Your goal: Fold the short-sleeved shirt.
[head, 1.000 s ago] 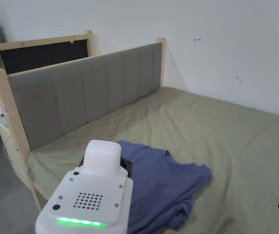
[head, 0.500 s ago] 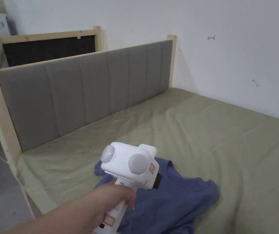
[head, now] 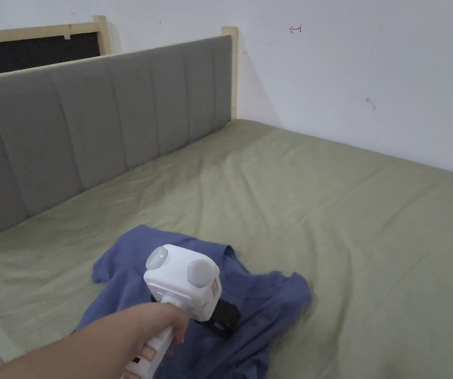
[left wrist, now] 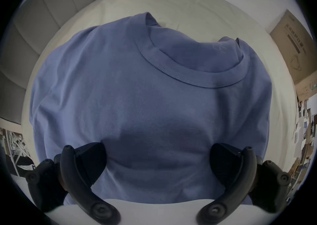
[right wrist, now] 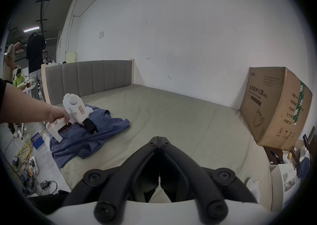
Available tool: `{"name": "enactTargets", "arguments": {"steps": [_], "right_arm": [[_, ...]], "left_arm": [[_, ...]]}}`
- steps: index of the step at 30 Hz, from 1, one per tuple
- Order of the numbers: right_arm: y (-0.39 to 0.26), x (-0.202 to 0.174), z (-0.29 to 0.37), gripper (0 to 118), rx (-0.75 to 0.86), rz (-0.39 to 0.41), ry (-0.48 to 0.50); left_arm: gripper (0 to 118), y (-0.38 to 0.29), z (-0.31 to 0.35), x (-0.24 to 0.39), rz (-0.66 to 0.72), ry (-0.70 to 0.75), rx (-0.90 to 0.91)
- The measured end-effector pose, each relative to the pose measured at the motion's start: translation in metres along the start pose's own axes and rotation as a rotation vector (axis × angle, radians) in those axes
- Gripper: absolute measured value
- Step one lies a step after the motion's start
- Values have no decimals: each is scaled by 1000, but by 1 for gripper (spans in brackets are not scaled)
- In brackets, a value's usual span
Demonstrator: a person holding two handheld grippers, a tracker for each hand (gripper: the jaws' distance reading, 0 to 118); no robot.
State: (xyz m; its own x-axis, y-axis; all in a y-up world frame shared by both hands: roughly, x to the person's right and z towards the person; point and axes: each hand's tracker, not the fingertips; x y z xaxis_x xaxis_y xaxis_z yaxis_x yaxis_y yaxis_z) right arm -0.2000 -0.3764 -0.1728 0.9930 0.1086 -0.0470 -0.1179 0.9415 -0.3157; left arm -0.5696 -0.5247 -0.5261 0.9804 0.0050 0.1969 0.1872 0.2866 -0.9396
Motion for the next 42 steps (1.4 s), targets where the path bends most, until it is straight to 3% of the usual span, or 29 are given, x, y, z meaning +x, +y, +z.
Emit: {"name": "enactTargets", "arguments": {"steps": [2,3,4,5,6,10,16,24,30,33,37,42], "right_arm": [[-2,2,0,0,-11,-9,-3],[-1,4,1,0,-19,-18,-3],[0,5,2,0,-20,-27,-3],[1,6,3,0,-18,-35,-4],[3,7,7,0,-11,-44,-5],[12,10,21,0,24,-60,-8],[29,23,54,0,103,-67,-45],[42,49,93,0,162,-99,-149],[48,75,119,0,217,-151,-233],[46,89,129,0,231,-174,-276],[39,105,137,0,229,-201,-312],[19,128,139,0,196,-229,-370]], "left_arm": [[108,-5,15,5,7,-7,12],[92,-9,30,10,-3,-21,31],[56,-9,39,11,-14,-14,55],[11,-9,47,11,-24,0,82],[0,-8,50,9,-38,22,89],[0,-5,88,-5,10,-5,123],[0,-18,233,-21,104,-61,368],[0,-32,440,50,-141,-183,737],[0,-36,522,138,-276,-376,852],[0,-45,531,200,-350,-558,838],[0,-42,504,270,-445,-632,787],[0,-23,377,343,-488,-652,622]]}}
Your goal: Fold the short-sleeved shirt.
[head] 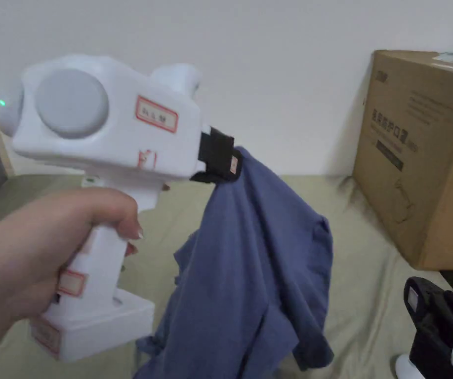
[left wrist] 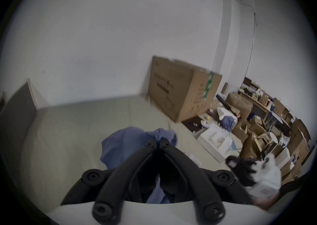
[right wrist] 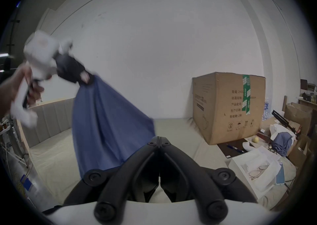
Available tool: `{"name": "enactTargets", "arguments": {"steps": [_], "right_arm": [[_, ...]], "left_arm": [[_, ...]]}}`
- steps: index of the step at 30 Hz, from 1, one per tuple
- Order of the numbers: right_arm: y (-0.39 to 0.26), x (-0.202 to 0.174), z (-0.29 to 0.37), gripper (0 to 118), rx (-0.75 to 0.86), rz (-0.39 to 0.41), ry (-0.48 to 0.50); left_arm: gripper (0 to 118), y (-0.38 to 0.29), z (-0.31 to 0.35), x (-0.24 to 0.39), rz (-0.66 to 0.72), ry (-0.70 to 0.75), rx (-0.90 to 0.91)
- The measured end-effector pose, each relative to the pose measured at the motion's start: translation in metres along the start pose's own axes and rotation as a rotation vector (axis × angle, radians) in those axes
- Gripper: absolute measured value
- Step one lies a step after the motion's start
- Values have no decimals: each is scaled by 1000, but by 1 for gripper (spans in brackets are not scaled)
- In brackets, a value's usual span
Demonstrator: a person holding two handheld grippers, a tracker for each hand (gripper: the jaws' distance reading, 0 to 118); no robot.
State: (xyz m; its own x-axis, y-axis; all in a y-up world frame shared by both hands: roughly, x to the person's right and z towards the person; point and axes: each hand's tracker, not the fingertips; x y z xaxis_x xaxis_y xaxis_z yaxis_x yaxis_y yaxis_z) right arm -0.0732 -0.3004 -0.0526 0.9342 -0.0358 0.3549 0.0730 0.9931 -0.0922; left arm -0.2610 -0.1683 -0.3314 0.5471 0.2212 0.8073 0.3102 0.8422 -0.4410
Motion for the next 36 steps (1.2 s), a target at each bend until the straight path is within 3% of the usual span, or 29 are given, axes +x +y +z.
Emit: {"name": "enactTargets", "arguments": {"steps": [3,6,9,10,11,12,13,14,15,20,24,27,28,29,30,31,33,36], "right_arm": [[-14,14,-5,0,-44,-23,-29],[-27,22,-10,0,-104,-34,-59],[-39,26,-11,0,-132,-37,-52],[-43,27,-12,0,-142,-29,-53],[-46,26,-13,0,-157,-20,-54],[-49,26,-14,0,-174,-12,-54],[-51,26,-15,0,-184,-12,-52],[-53,26,-16,0,-193,-14,-50],[-54,25,-16,0,-198,-17,-48],[-52,20,-13,0,-194,-16,-45],[-38,16,0,0,-157,-28,-39],[-29,11,17,0,-81,-31,-41],[-28,9,23,0,-49,-32,-42],[-28,7,31,0,-11,-33,-43],[-29,5,39,0,21,-28,-48],[-30,3,45,0,37,-22,-56],[-32,0,56,0,61,-21,-73],[-37,-2,68,0,89,-38,-105]], "left_arm": [[0,-65,-99,-7,15,6,-137],[1,-134,-178,-16,2,118,-308],[2,-188,-214,-32,111,106,-392],[11,-197,-216,-36,130,96,-400],[30,-204,-219,-40,126,104,-407],[59,-210,-218,-39,129,107,-408],[99,-214,-215,-39,134,111,-410],[116,-216,-212,-42,136,116,-410],[117,-214,-203,-45,132,133,-374],[116,-175,-147,-40,57,149,-270],[116,-154,-50,-23,-49,328,21],[115,-161,24,-10,-47,389,226],[108,-169,43,-6,-28,403,284],[90,-177,60,-5,-14,416,322],[54,-187,77,0,-6,437,351],[0,-194,87,4,-3,466,367],[0,-212,95,7,11,533,348],[0,-233,113,7,28,515,387]]}}
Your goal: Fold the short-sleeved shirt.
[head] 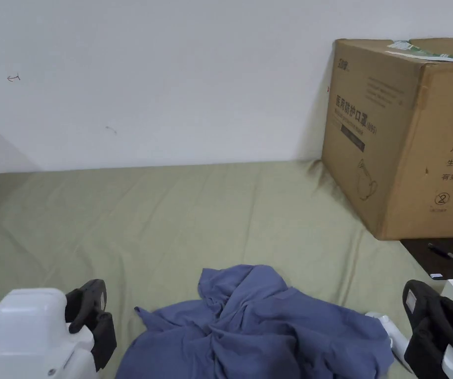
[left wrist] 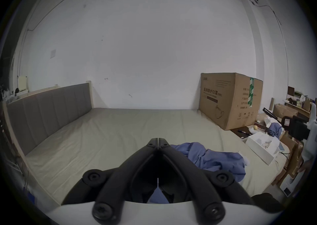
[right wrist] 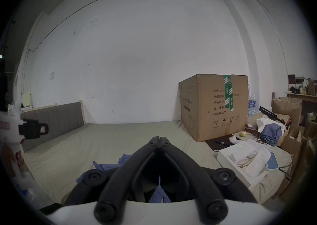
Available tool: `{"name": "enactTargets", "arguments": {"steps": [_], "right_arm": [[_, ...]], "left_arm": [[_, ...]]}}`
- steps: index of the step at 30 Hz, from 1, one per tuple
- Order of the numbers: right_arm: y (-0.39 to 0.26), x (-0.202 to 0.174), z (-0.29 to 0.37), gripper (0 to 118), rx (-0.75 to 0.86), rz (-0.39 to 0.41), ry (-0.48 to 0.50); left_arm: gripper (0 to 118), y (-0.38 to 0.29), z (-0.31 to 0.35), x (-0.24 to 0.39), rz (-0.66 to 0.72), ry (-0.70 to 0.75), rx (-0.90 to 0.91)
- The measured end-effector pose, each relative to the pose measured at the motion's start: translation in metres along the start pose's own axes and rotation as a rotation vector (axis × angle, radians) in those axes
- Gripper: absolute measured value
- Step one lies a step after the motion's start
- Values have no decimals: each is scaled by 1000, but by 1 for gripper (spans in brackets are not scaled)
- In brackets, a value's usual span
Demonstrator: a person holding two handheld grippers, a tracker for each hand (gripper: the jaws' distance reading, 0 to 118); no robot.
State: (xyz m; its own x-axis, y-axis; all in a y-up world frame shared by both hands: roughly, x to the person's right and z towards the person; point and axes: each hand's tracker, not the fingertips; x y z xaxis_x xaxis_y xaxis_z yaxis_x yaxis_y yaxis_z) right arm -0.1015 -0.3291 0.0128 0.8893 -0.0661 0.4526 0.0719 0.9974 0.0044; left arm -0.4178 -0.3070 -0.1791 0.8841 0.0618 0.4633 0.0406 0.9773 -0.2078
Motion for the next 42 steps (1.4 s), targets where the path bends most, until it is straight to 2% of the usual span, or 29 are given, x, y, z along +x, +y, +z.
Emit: {"name": "enactTargets", "arguments": {"steps": [2,6,13,14,17,19,21,22,24,25,27,28,29,30,32,36,38,39,42], "right_arm": [[-2,0,5,0,5,-10,-26],[-4,4,9,0,-11,-31,-50],[3,2,4,0,-15,-18,-53],[5,1,2,0,-18,-16,-46],[11,-1,-8,0,-48,13,-13],[13,-1,-15,0,-67,13,7],[12,0,-21,0,-83,0,45],[11,0,-25,0,-85,-3,69],[7,-2,-34,0,-101,18,86],[4,-3,-41,0,-111,32,93],[-5,-4,-52,0,-131,34,109],[-10,-4,-58,0,-151,28,116],[-14,-3,-63,0,-179,17,122],[-18,-3,-70,0,-210,8,126],[-29,0,-80,0,-242,-11,130],[-46,3,-94,0,-299,-15,114],[-50,3,-99,0,-323,-21,117],[-51,3,-101,0,-324,-21,122],[-50,-2,-110,0,-310,3,141]], "left_arm": [[0,-9,9,0,-9,98,32],[0,-13,14,-7,45,84,19],[0,3,0,-4,26,96,6],[0,11,-13,-5,21,48,-41],[0,38,-87,-8,5,-53,-336],[0,36,-157,-13,27,-132,-631],[0,18,-215,-16,38,-119,-838],[0,4,-243,-18,43,-142,-910],[2,-19,-284,-21,48,-70,-999],[27,-32,-300,-21,49,-61,-1018],[100,-48,-328,-27,103,-68,-1020],[117,-59,-339,-29,140,-63,-1032],[112,-67,-349,-30,151,-45,-1045],[112,-70,-354,-32,182,-19,-1008],[112,-86,-372,-29,152,-29,-1039],[113,-124,-382,-17,42,-9,-1140],[111,-133,-370,-6,-9,-43,-1120],[105,-130,-358,2,-68,-48,-1051],[49,-115,-332,7,-134,-103,-968]]}}
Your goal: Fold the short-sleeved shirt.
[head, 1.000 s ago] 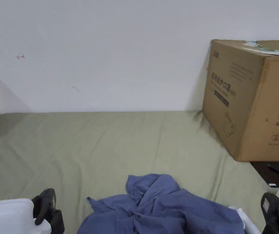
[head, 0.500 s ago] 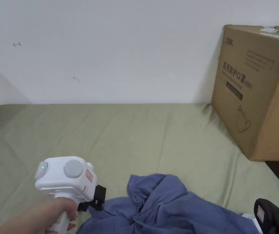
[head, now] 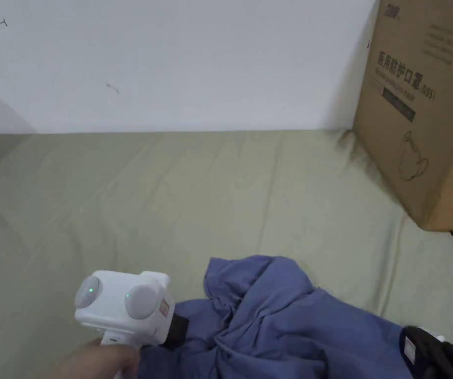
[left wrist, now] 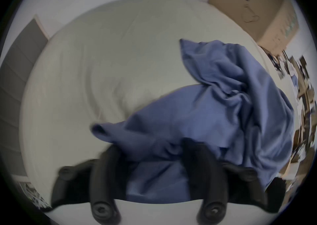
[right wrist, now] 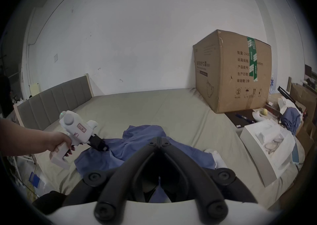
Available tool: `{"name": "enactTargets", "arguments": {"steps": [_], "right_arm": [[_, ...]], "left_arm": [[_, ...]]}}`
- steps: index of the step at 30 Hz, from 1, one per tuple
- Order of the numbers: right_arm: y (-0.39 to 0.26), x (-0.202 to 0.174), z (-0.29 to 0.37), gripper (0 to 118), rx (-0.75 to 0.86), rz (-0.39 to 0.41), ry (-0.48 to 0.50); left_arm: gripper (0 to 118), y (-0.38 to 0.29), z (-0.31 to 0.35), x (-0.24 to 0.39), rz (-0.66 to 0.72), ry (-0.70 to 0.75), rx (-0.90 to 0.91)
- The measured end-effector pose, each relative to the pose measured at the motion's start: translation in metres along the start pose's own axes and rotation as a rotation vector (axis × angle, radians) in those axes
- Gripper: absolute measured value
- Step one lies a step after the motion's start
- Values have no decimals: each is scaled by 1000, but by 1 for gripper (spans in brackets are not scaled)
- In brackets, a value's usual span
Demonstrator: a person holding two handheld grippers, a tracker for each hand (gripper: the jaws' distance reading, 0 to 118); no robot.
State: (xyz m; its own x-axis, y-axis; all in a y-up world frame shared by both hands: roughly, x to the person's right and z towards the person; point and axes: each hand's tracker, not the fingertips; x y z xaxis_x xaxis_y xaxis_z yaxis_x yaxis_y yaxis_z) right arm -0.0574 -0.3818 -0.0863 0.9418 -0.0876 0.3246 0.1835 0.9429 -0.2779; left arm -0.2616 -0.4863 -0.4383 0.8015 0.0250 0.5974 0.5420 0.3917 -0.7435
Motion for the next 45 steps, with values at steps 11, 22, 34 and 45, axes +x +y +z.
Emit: {"name": "enactTargets", "arguments": {"steps": [11,22,34,45], "right_arm": [[84,-4,-246,0,-614,-85,230],[50,-9,-393,108,-860,-133,-18],[86,32,-310,1,-761,-199,250],[213,116,-31,1,-358,-326,270]], "left_arm": [[2,-52,56,-34,192,-12,298],[2,-82,57,-39,292,-99,316],[2,-86,95,-58,323,-131,349],[2,-67,283,-72,193,-146,590]]}}
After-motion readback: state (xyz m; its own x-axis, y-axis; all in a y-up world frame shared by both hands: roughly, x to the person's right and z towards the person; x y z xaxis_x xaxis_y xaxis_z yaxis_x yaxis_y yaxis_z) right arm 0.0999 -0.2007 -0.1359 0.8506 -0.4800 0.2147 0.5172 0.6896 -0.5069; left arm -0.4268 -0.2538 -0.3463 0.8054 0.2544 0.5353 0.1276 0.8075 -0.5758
